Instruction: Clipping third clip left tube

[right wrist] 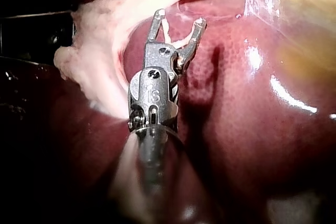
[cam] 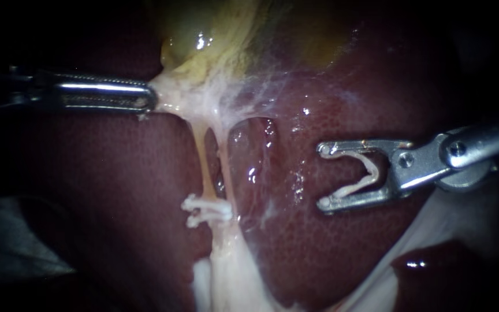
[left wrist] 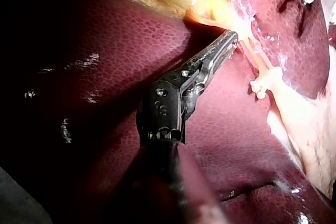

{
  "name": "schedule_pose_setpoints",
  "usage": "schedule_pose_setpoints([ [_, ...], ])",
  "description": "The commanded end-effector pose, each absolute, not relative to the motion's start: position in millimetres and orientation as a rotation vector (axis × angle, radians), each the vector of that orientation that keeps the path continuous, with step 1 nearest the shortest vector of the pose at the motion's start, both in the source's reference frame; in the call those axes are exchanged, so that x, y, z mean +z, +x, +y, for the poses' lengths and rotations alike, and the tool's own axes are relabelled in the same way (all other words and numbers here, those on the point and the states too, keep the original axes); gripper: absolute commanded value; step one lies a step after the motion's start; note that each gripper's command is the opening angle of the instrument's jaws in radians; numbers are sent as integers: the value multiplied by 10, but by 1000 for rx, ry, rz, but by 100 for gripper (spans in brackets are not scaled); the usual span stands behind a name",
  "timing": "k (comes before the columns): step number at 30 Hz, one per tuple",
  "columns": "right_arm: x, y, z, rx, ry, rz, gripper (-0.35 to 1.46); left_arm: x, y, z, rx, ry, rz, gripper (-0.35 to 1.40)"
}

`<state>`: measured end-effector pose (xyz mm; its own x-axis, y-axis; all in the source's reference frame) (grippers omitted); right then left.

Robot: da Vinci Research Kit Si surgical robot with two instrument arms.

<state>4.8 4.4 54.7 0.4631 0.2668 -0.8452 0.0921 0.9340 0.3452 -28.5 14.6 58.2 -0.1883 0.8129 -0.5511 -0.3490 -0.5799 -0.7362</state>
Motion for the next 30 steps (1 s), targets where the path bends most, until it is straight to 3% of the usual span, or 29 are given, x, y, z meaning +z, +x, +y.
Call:
schedule_pose_setpoints([
  [1, 547, 53, 43, 107, 376, 1094, 50, 582, -286, 146, 1863, -1267, -585, -35],
  [5, 550, 81, 40, 106, 395, 1102, 50, 584, -287, 145, 1863, -1267, -583, -35],
  [15, 578, 150, 31, 197, 467, 1113, 50, 583, -287, 144, 1863, -1267, -582, -35],
  [30, 638, 181, 32, 273, 562, 1154, 50, 584, -289, 143, 1863, -1266, -580, -35],
])
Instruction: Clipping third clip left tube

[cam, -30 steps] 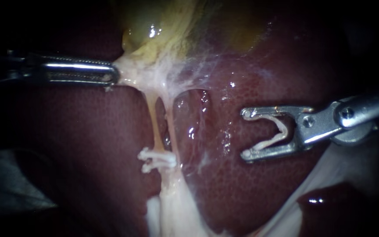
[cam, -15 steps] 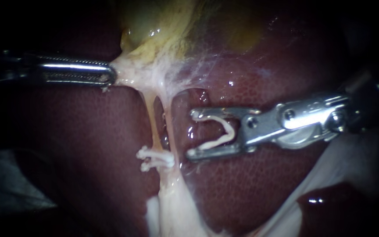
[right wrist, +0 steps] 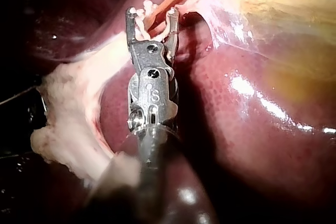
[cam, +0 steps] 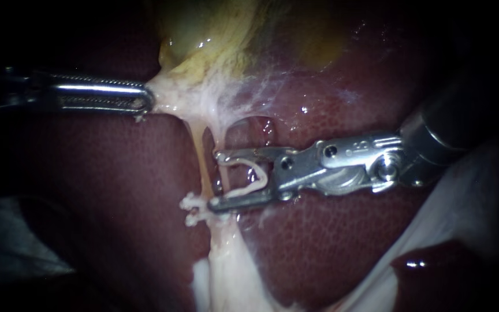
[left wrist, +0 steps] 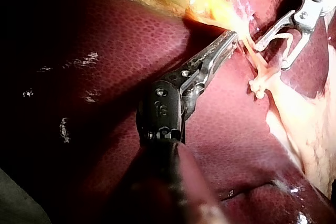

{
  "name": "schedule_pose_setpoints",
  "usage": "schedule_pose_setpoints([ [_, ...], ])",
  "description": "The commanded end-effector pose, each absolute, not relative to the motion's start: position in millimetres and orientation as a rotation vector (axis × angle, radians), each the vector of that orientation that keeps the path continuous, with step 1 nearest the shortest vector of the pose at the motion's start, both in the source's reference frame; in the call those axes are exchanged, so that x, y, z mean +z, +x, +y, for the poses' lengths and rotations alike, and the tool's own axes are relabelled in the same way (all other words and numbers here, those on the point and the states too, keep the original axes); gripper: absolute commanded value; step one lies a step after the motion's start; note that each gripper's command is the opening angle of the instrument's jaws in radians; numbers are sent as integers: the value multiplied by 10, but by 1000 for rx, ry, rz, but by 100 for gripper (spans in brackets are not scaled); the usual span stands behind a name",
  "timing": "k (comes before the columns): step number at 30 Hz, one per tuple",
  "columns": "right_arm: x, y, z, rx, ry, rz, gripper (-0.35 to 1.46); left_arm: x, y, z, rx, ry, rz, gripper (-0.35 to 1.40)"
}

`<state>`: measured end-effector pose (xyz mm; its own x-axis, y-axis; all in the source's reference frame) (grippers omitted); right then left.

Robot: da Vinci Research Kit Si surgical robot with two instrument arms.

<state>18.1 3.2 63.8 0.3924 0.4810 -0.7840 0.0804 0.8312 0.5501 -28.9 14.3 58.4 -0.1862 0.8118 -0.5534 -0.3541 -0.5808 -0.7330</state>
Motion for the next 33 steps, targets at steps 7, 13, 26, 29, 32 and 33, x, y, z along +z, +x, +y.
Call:
schedule_pose_setpoints([
  [7, 656, 183, 40, 300, 621, 1199, 50, 583, -289, 143, 1863, -1266, -580, -35],
  [13, 660, 190, 44, 310, 668, 1230, 50, 583, -289, 142, 1863, -1266, -580, -35],
  [26, 662, 203, 47, 327, 693, 1255, 50, 583, -290, 142, 1863, -1266, -579, -35],
  [29, 663, 209, 48, 340, 714, 1275, 50, 584, -290, 142, 1863, -1266, -579, -35],
  [32, 662, 215, 48, 341, 739, 1292, 49, 584, -290, 142, 1863, -1266, -578, -35],
  [33, 661, 217, 48, 339, 750, 1299, 49, 584, -290, 142, 1863, -1266, -578, -35],
])
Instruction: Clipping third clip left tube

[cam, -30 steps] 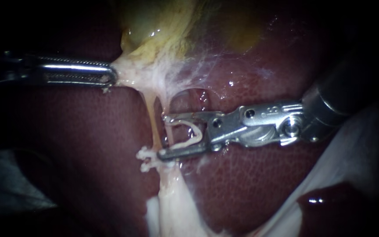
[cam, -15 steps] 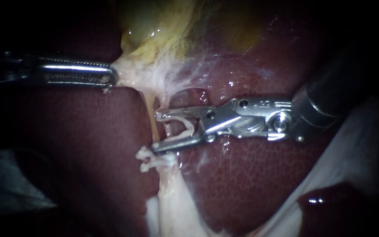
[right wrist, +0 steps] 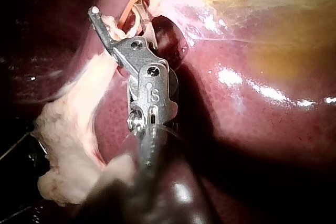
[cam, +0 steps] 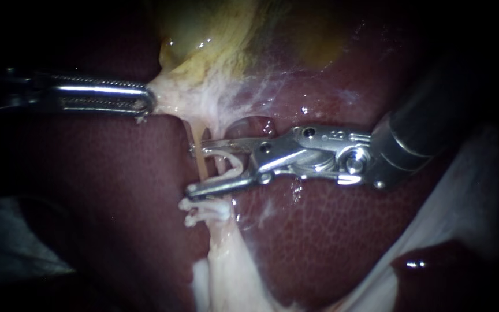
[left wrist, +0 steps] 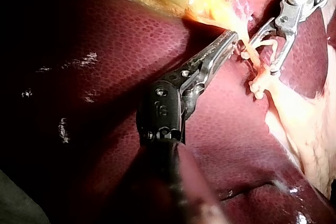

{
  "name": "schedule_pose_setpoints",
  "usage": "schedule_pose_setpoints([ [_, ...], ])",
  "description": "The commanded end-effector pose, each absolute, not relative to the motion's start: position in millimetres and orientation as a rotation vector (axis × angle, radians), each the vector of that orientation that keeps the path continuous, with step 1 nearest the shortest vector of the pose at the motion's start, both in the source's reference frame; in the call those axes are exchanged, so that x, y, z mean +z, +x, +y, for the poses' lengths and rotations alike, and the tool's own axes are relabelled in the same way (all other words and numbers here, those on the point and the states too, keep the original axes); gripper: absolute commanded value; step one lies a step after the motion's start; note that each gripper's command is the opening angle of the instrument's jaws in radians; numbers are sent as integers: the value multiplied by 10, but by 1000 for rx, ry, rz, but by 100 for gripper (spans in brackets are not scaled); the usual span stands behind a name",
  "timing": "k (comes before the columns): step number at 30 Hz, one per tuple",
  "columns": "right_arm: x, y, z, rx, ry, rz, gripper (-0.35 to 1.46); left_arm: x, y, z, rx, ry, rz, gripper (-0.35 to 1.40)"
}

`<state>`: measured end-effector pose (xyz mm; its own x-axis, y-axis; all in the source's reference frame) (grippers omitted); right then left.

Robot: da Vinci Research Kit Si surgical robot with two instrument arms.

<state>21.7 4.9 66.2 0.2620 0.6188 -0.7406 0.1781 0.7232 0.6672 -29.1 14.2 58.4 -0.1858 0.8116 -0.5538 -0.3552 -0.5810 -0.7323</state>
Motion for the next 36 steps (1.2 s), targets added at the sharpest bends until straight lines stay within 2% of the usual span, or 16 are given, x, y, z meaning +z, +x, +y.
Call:
schedule_pose_setpoints([
  [1, 661, 219, 48, 339, 758, 1304, 49, 584, -290, 142, 1863, -1266, -578, -35],
  [9, 644, 225, 49, 308, 802, 1344, 46, 584, -290, 142, 1863, -1266, -578, -35],
  [21, 609, 223, 60, 340, 791, 1347, 35, 584, -291, 142, 1863, -1266, -578, -35],
  [25, 610, 221, 62, 344, 789, 1346, 17, 584, -291, 142, 1863, -1266, -578, -35],
  [34, 611, 217, 62, 365, 810, 1333, -35, 584, -291, 142, 1863, -1266, -578, -35],
  [36, 611, 216, 62, 395, 839, 1315, -35, 584, -291, 142, 1863, -1266, -578, -35],
])
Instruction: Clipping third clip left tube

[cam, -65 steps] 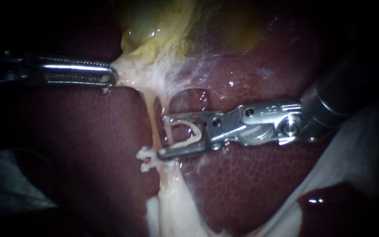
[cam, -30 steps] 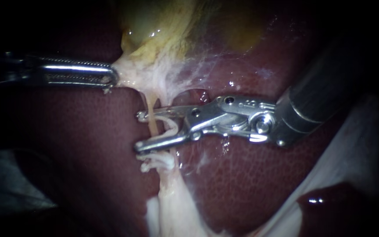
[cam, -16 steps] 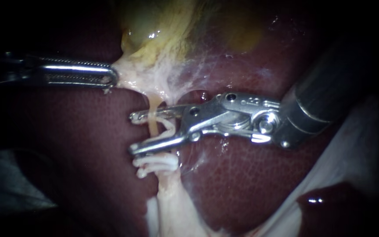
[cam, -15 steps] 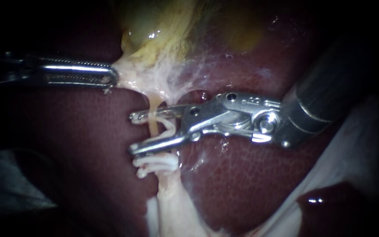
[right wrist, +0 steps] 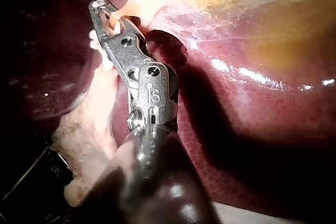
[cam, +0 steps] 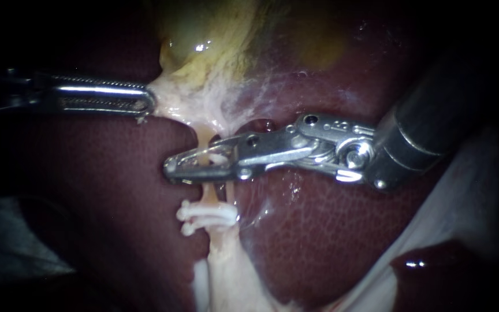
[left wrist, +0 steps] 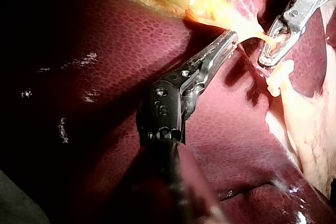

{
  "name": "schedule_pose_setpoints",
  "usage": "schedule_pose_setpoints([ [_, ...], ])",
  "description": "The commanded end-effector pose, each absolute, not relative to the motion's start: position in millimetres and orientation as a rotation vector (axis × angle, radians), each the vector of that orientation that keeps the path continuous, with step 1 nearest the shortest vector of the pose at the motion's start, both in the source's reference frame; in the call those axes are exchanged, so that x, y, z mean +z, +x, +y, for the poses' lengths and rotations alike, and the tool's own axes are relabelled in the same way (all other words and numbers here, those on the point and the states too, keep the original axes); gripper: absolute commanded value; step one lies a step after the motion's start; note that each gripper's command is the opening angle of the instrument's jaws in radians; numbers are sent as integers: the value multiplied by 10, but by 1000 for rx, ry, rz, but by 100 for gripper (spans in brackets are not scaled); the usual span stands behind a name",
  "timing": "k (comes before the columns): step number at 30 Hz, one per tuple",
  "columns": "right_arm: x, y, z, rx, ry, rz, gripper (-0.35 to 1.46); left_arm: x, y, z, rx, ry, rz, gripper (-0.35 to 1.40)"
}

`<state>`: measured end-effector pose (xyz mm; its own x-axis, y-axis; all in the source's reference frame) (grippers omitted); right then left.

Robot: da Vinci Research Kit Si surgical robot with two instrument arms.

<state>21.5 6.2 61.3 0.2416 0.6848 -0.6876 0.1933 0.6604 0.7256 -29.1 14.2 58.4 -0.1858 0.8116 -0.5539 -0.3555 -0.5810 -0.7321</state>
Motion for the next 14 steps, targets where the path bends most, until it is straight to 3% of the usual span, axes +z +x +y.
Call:
schedule_pose_setpoints([
  [1, 612, 216, 62, 413, 856, 1305, -35, 584, -291, 142, 1863, -1266, -578, -35],
  [14, 616, 215, 60, 426, 864, 1296, -35, 584, -291, 142, 1863, -1266, -578, -35],
])
